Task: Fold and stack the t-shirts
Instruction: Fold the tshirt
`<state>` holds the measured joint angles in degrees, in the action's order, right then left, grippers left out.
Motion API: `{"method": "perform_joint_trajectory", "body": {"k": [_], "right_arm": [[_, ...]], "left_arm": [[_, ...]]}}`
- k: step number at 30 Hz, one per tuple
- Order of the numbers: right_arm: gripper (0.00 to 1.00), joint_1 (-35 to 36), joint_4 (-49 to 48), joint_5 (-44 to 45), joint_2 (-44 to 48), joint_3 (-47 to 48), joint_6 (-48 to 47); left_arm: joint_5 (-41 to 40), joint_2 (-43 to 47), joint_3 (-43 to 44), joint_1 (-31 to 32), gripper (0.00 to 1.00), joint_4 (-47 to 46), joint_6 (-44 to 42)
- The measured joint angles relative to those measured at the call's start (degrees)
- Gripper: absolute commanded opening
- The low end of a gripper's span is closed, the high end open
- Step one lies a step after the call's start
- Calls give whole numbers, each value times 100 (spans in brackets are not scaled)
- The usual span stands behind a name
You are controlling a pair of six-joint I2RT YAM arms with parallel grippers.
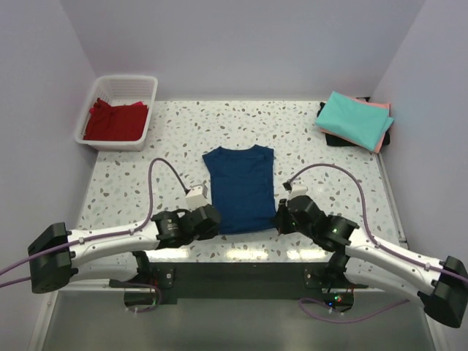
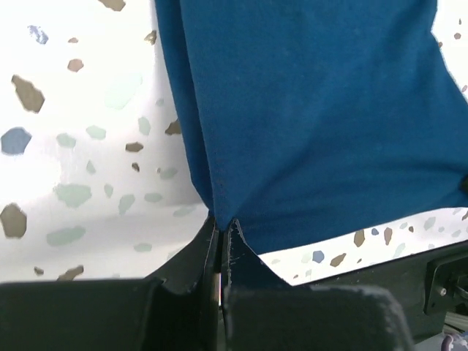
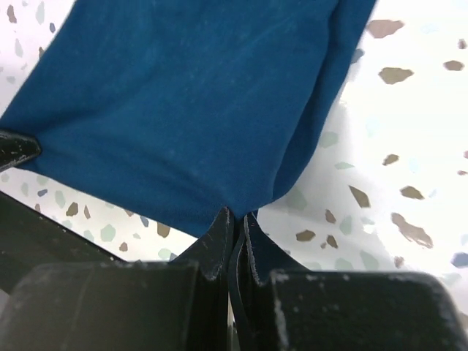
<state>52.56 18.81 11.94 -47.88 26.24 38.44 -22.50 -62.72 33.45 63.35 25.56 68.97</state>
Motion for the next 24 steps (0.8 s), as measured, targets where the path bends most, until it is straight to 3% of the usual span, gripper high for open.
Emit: {"method": "perform_joint_trajectory", "body": {"k": [5,13,24], "right_arm": [[0,24,647,341,289,404,-55],[0,31,1047,1106,-85,1200,-413],[0,-31,675,1998,-1419,2369,-1325]], "left_arm": [[-632,-216,570,385,0,654,566],[-1770,-1049,2146,433,0,1801,1038],[-2830,-1904,3582,66,0,2804,1088]]}}
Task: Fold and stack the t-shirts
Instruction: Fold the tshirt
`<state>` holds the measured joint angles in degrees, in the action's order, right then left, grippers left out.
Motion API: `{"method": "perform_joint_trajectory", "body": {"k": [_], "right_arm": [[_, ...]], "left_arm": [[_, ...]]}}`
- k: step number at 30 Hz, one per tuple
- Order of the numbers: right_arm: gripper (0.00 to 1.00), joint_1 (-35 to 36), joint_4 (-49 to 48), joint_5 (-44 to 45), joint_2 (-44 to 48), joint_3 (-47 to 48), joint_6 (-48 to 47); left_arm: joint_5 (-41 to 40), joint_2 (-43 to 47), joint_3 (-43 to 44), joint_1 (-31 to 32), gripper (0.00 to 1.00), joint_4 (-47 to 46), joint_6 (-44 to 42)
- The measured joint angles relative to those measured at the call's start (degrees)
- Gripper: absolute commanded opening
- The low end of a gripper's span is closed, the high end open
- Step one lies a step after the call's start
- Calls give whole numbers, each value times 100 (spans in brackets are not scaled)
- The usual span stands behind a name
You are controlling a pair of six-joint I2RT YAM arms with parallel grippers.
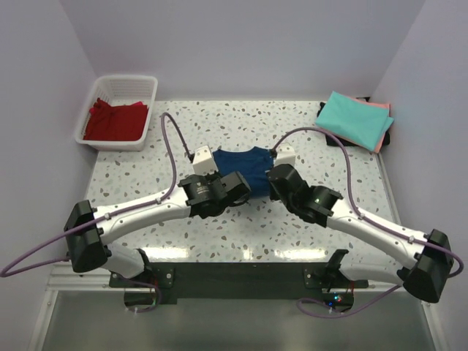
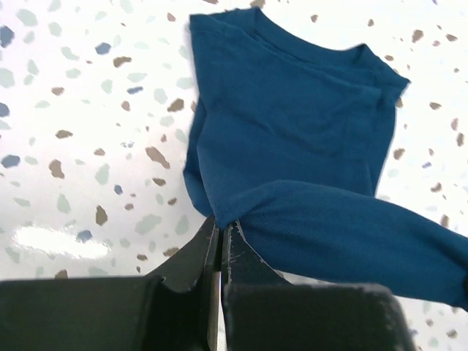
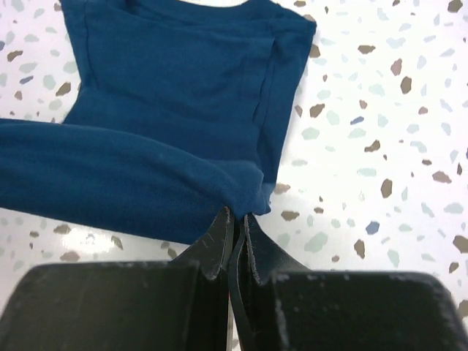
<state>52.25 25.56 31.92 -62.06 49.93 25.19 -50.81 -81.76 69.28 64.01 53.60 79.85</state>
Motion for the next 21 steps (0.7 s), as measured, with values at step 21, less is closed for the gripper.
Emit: {"method": "perform_joint_trajectory", "body": {"k": [21], "right_arm": [[0,-1735,-1615,-621,-3578,1711,-741]], "left_arm": [[901,-2406,973,-2378,0,-2450,-2640]]}}
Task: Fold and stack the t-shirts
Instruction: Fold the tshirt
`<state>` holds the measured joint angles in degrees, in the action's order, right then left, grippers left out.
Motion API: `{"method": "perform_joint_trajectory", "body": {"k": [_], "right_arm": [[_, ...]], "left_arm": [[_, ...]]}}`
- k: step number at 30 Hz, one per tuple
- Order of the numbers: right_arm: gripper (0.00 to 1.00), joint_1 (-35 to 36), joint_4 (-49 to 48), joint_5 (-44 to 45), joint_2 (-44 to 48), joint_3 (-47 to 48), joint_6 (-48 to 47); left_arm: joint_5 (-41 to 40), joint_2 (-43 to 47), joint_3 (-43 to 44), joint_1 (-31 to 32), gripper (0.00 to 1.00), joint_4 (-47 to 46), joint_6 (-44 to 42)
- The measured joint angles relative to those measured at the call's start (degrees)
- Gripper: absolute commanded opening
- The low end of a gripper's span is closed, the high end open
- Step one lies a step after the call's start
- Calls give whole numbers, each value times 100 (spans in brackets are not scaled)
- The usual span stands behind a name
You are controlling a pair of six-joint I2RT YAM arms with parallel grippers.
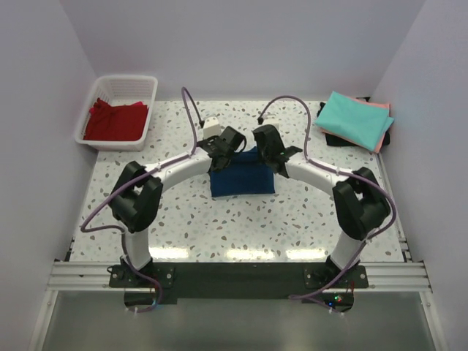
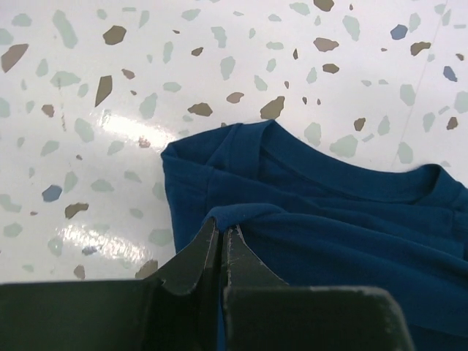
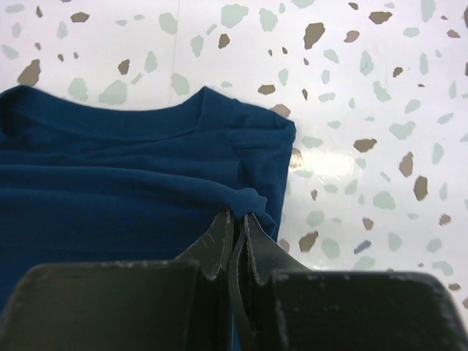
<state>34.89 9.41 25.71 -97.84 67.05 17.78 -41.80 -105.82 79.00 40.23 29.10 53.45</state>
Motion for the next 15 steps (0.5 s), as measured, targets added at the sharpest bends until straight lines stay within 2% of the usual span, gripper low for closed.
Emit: {"method": "perform_joint_trajectory", "body": {"k": [3,5,6,7,8,9,11,15], "right_arm": [[0,-140,-96,-87,-577,341,-26],[2,-205,-133,-133,-911,544,-35],[15,-234,-133,-151,-1062,651,-44],[22,-260,-136,-168,-1191,761,-52],[28,-284,-138,-184,-1296,859,-74],[42,-313,-127,-188,-1375,957,-90],[50,-380,-131,-164,-1462,1130,-101],[53,-546,-179,-107,-1464,1440,-138]], "left_arm": [[188,-444,243,-192,2,-170,-260],[286,-671,374,-313,14,-254,-407],[337,-752,422,-365,18,-304,-485],[374,-793,442,-409,30,-352,-533],[407,-820,450,-463,36,-424,-614],[402,-822,459,-507,40,-466,-702],[343,-822,501,-597,46,-564,-826],[140,-787,507,-737,50,-885,-1001]]}}
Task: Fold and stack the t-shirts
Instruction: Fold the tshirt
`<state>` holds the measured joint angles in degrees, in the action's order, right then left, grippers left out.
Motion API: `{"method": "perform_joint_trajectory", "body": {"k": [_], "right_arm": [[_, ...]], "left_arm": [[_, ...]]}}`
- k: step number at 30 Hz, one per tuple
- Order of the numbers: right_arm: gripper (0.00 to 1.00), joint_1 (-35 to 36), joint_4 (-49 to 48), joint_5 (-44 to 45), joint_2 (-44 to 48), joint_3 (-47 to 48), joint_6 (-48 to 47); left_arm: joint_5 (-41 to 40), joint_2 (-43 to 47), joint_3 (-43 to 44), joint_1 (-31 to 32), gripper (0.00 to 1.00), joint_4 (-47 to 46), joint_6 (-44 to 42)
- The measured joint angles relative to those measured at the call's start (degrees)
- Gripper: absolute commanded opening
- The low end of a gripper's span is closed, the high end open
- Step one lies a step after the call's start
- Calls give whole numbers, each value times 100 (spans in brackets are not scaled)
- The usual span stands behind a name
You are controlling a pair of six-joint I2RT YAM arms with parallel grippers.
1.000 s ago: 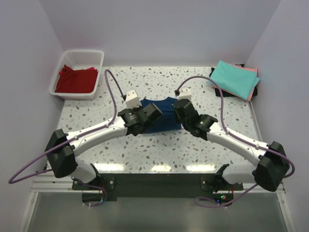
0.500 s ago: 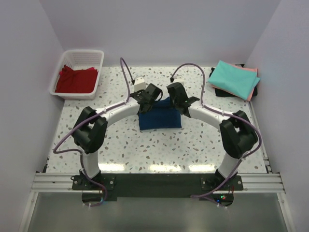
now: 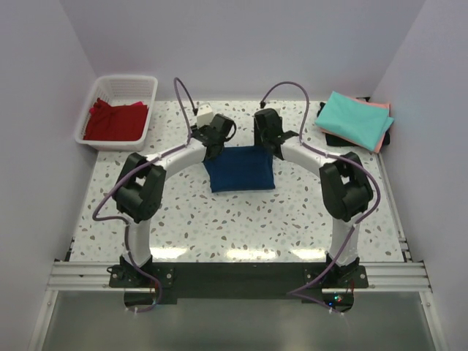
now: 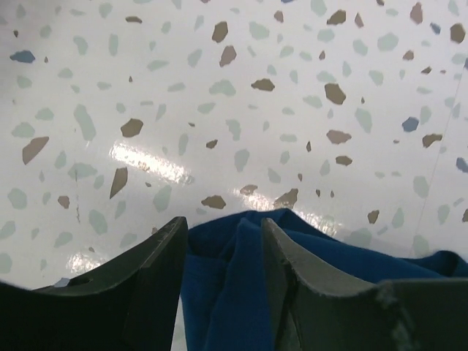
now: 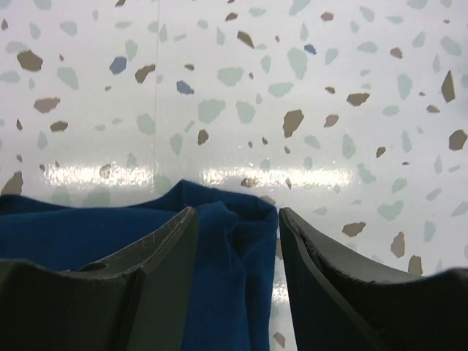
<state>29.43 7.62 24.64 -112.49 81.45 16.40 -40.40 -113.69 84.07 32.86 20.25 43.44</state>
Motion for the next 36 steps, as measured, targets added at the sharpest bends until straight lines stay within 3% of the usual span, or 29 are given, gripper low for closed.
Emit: {"method": "perform_joint_trajectory", "body": {"k": [9,14,17,24,36], "right_arm": [[54,-142,35,2,42,109,26],[76,-133,144,-184,538,-538,50],[80,-136,175,-398,938,-970,44],[80,-223,90,-1115,1292,-1443,59],[80,-938,-525,-2573,1220,-2070,306]], "left_arm": [[68,483,-63,-92,50,-540,-435],[693,824,-516,-92,50,-577,-564],[1176,1054,-1023,-92,50,-625,-592],[2164,1377,-1917,-92,50,-881,-719],[2608,2804,-2977,-586,51,-1102,-549]]}}
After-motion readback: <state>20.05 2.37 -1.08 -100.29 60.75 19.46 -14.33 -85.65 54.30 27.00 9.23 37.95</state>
